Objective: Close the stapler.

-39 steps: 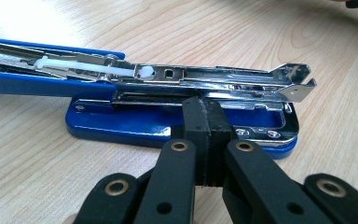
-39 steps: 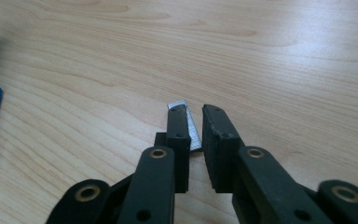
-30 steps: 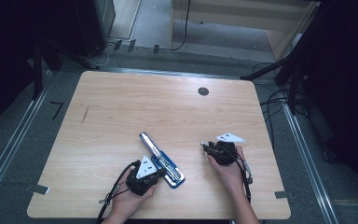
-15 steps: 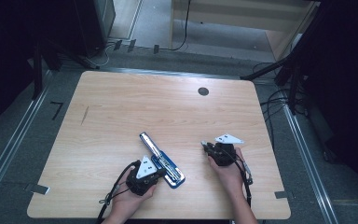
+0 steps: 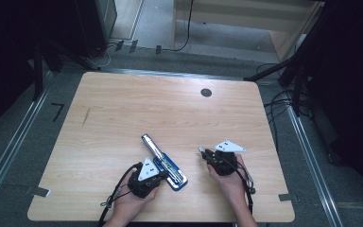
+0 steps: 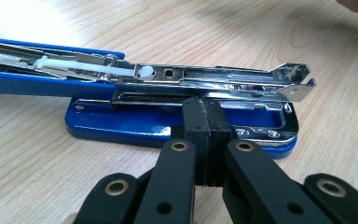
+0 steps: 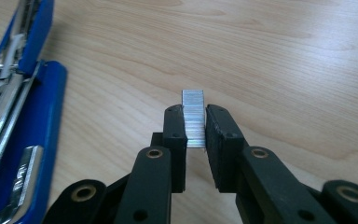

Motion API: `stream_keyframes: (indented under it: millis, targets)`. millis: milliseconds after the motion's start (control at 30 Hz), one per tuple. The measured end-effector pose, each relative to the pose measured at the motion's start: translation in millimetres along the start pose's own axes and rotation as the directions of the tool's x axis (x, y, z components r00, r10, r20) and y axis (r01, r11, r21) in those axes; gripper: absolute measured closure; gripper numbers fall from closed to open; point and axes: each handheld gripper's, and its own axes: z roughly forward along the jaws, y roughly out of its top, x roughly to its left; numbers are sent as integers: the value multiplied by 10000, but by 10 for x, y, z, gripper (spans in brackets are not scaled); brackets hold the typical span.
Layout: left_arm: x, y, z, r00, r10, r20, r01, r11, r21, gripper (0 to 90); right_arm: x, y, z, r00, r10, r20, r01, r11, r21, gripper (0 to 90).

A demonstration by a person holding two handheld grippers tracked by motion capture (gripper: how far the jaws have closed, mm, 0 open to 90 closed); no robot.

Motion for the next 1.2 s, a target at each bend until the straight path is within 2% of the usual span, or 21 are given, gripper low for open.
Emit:
stream_keyframes:
  millis: [200, 267, 633, 933, 1033, 1200]
  targets:
    - [-2, 0, -1, 10000, 20, -12, -20, 10000, 7, 900, 166, -61, -107, 9993, 31, -382, -33, 10000, -56, 798]
    - [-1, 0, -1, 10000, 12, -5, -12, 10000, 9, 900, 177, -65, -112, 9991, 20, -420, -20, 10000, -7, 798]
    - [-6, -2, -3, 10000, 81, -43, -81, 10000, 1, 900, 424, -83, -138, 9986, -67, -525, 71, 9999, 75, 798]
    - [-12, -3, -3, 9999, 98, -65, -98, 10000, -13, 900, 557, -94, -216, 9963, -335, -797, 330, 9994, -64, 798]
    - [-12, -4, -3, 9999, 104, -26, -104, 9999, -17, 900, 591, -86, -262, 9956, -174, -918, 168, 9998, -78, 798]
    - [-14, -3, -2, 9999, 111, -25, -111, 9999, -23, 900, 660, -68, -330, 9930, -184, -1170, 172, 9998, -107, 798]
